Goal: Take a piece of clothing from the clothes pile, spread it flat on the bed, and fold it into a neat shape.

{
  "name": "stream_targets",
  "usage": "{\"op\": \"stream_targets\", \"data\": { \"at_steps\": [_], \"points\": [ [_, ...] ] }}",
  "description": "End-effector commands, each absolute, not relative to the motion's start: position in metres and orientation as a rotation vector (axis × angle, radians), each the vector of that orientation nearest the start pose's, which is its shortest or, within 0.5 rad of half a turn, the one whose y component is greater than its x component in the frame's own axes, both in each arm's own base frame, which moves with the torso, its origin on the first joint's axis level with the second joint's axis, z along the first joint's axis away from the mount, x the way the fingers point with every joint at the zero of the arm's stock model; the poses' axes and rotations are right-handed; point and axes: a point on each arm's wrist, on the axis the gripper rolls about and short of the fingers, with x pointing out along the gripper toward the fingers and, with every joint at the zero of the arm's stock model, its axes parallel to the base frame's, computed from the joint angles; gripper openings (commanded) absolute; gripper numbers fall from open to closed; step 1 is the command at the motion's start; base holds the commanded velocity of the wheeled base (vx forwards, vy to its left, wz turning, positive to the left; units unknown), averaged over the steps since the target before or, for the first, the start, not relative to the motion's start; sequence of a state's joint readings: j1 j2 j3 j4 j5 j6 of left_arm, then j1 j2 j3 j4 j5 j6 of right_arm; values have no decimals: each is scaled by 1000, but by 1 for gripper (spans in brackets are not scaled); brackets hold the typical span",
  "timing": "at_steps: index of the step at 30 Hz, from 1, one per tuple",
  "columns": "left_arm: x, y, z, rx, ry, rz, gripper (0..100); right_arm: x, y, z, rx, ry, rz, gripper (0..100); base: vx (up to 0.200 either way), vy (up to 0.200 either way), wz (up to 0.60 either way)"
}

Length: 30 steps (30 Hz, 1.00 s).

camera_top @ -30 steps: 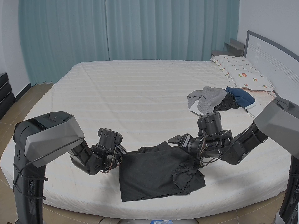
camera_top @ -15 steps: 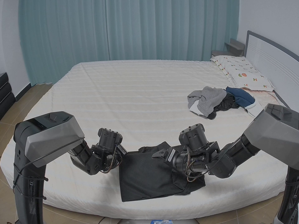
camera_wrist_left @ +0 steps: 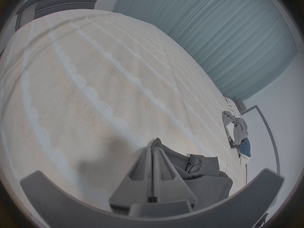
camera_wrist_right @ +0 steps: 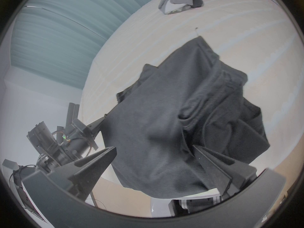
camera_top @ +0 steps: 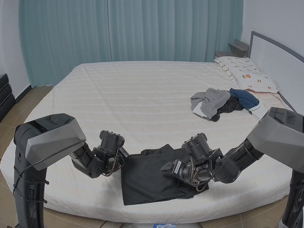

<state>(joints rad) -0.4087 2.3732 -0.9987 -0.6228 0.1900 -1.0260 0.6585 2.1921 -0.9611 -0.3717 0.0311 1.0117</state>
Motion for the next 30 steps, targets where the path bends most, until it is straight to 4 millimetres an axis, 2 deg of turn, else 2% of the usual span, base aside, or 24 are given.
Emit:
{"op": "stream_targets", "data": {
  "at_steps": [1, 7, 10, 14, 18, 22, 23, 27, 30],
  "points": [
    [367, -154, -18, -755, 747, 177, 0, 292, 192, 33, 638, 1048, 103, 100, 0, 0, 0],
    [367, -154, -18, -755, 747, 177, 0, 282, 152, 32, 603, 1056, 36, 100, 0, 0, 0],
    [367, -154, -19, -755, 748, 179, 0, 276, 145, 36, 579, 1050, 46, 100, 0, 0, 0],
    [367, -154, -18, -756, 747, 178, 0, 280, 151, 41, 580, 1027, 71, 100, 0, 0, 0],
    [367, -154, -18, -756, 747, 178, 0, 284, 167, 46, 569, 1004, 115, 100, 0, 0, 0],
    [367, -154, -18, -756, 746, 179, 0, 285, 181, 42, 545, 1005, 132, 100, 0, 0, 0],
    [367, -154, -19, -755, 748, 179, 0, 287, 190, 36, 517, 1005, 133, 100, 0, 0, 0],
    [367, -154, -19, -755, 747, 180, 0, 288, 203, 20, 429, 1005, 124, 100, 0, 0, 0],
    [367, -154, -19, -755, 747, 180, 0, 289, 210, 15, 400, 998, 129, 100, 0, 0, 0]
  ]
}}
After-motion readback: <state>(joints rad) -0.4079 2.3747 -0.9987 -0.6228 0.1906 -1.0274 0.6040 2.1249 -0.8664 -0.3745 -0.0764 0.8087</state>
